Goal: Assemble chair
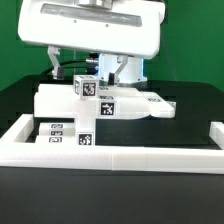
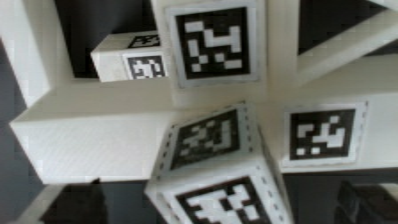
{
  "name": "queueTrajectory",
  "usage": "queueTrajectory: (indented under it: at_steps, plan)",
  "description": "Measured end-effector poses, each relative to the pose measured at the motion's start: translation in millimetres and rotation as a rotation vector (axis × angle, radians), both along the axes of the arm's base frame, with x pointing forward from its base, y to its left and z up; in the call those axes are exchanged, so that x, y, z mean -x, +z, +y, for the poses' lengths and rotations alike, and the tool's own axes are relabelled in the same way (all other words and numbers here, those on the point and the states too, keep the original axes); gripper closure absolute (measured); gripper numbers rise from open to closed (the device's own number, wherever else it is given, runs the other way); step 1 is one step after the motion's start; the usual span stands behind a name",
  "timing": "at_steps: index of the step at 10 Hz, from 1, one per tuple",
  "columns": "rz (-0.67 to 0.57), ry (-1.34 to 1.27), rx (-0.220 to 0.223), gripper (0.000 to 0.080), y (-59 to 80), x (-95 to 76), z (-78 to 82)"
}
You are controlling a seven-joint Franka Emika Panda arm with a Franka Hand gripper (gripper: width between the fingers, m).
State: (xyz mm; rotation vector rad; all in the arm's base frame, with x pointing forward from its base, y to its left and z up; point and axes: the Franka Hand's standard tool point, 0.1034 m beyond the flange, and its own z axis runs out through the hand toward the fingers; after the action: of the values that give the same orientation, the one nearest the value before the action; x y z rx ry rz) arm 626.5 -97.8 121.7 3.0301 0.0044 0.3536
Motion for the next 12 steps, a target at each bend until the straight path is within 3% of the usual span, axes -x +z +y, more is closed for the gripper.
queueTrajectory:
  at_steps: [2,3,5,10,12]
  plan:
    - [0.001,-0.003,0.0,0.0424,-1.0,0.3,-0.1]
    - [-0.002,-0.034,-0.008,0.0515,-1.1,0.3,-0.2]
    - [-0.005,-0.068,-0.016,0.0515,-1.2,0.3,-0.1]
    - [-0.042,-0.435,-0.104,0.0514,0.2,-1.4,0.5]
    - [-0.046,-0.485,-0.116,0.0514,0.1,-1.3,0.8]
